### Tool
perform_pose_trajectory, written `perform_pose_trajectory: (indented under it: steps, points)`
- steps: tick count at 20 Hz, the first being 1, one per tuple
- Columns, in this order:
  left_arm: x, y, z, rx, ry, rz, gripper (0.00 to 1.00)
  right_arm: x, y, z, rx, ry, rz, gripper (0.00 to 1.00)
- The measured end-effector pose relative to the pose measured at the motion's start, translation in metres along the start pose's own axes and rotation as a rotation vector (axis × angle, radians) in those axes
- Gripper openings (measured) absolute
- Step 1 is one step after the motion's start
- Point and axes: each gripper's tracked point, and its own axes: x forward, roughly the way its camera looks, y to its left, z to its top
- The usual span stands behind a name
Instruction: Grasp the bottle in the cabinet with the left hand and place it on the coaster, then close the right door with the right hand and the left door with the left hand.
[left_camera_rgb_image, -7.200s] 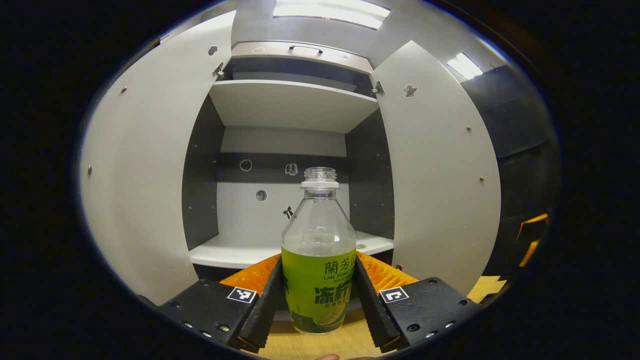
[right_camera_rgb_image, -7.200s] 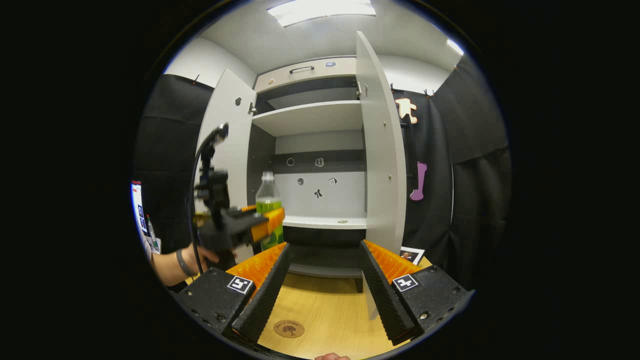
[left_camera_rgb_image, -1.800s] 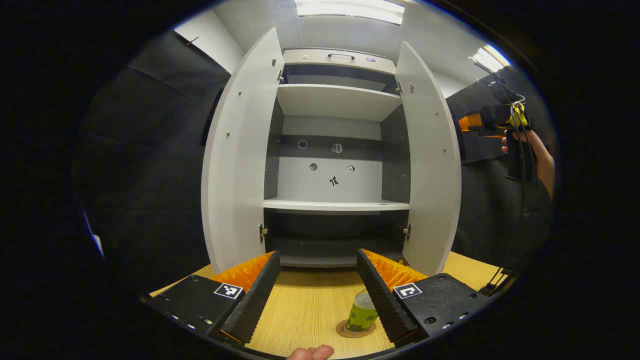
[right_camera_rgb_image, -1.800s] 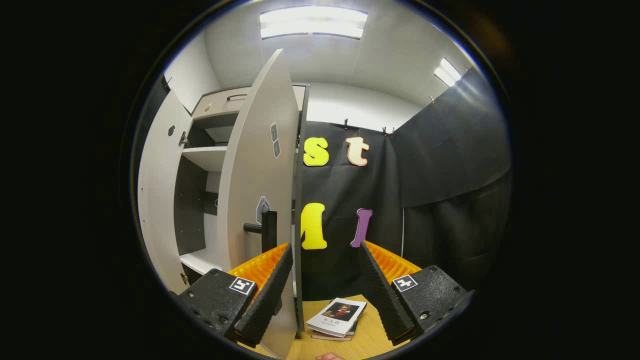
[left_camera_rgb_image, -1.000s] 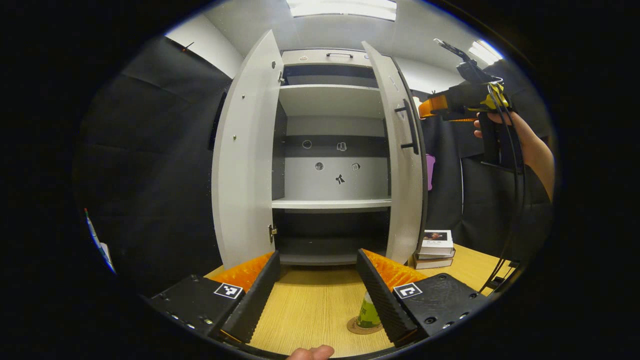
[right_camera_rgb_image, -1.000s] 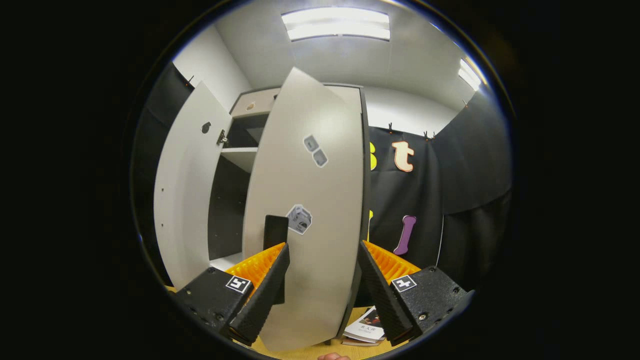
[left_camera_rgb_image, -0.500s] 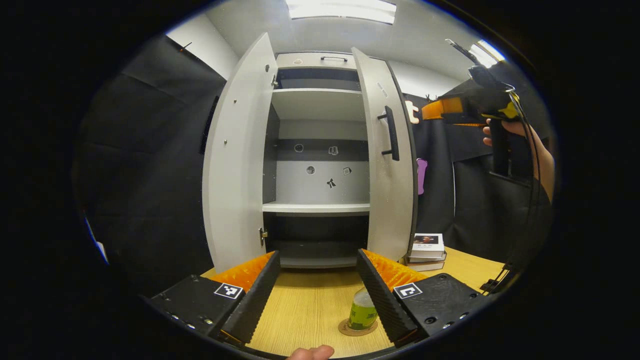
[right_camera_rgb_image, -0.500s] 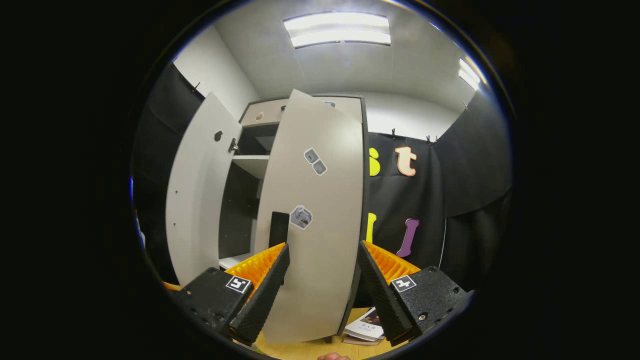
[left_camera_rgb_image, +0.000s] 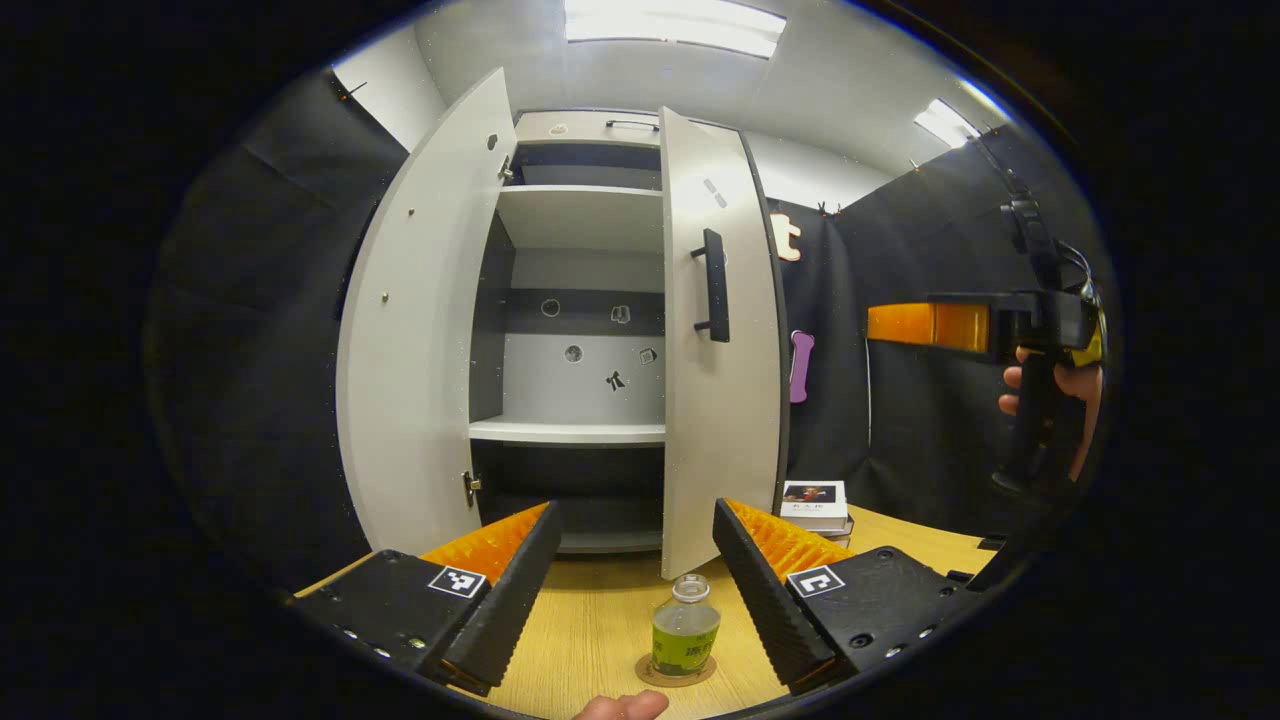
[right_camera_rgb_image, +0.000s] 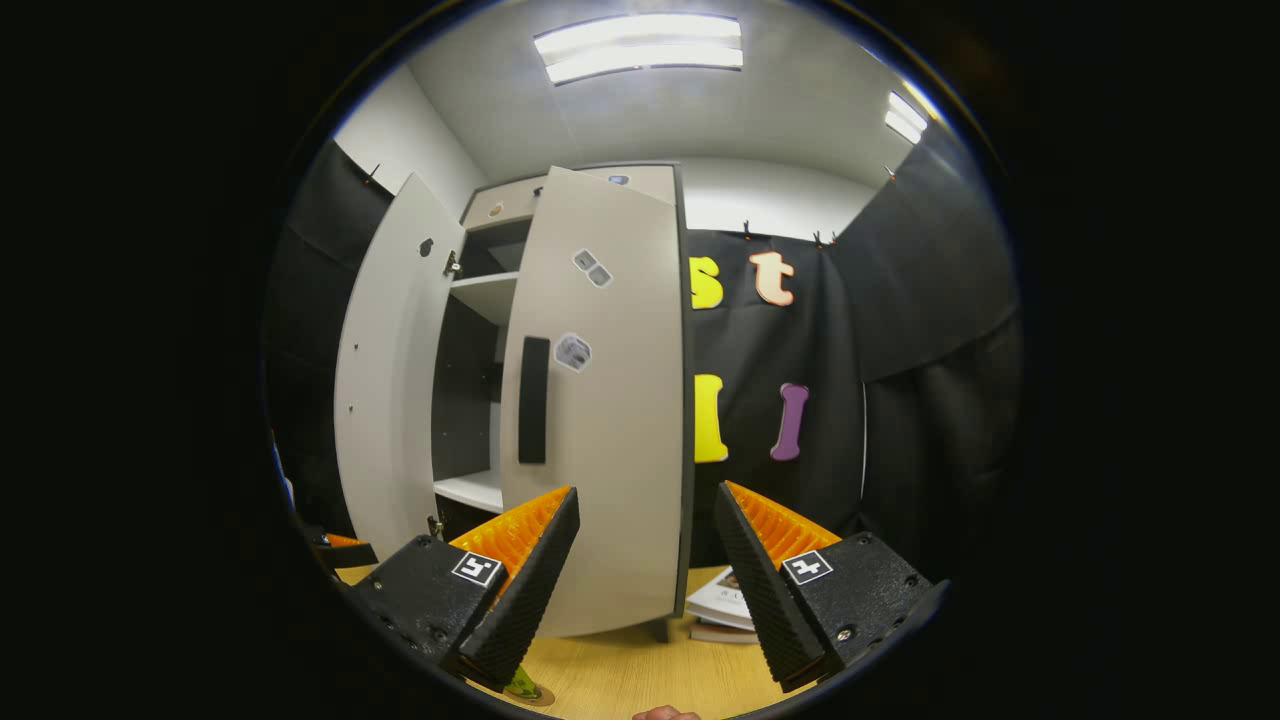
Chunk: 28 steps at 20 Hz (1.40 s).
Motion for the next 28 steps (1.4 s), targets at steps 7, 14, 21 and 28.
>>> perform_pose_trajectory:
  steps: [7, 14, 21, 28]
  points:
    - [-0.001, -0.004, -0.007, -0.004, 0.025, -0.016, 0.94, -0.029, 0.000, -0.074, 0.042, 0.137, -0.028, 0.84]
    - [-0.008, 0.015, 0.012, -0.047, 0.010, 0.031, 0.94, -0.030, -0.008, -0.105, 0.078, 0.173, -0.061, 0.84]
    - [-0.047, 0.142, 0.099, -0.028, -0.189, 0.404, 0.94, -0.026, 0.005, -0.099, 0.079, 0.160, -0.019, 0.84]
    - [-0.051, 0.277, 0.130, 0.090, -0.191, 0.695, 0.97, -0.030, 0.013, -0.095, 0.073, 0.166, 0.016, 0.84]
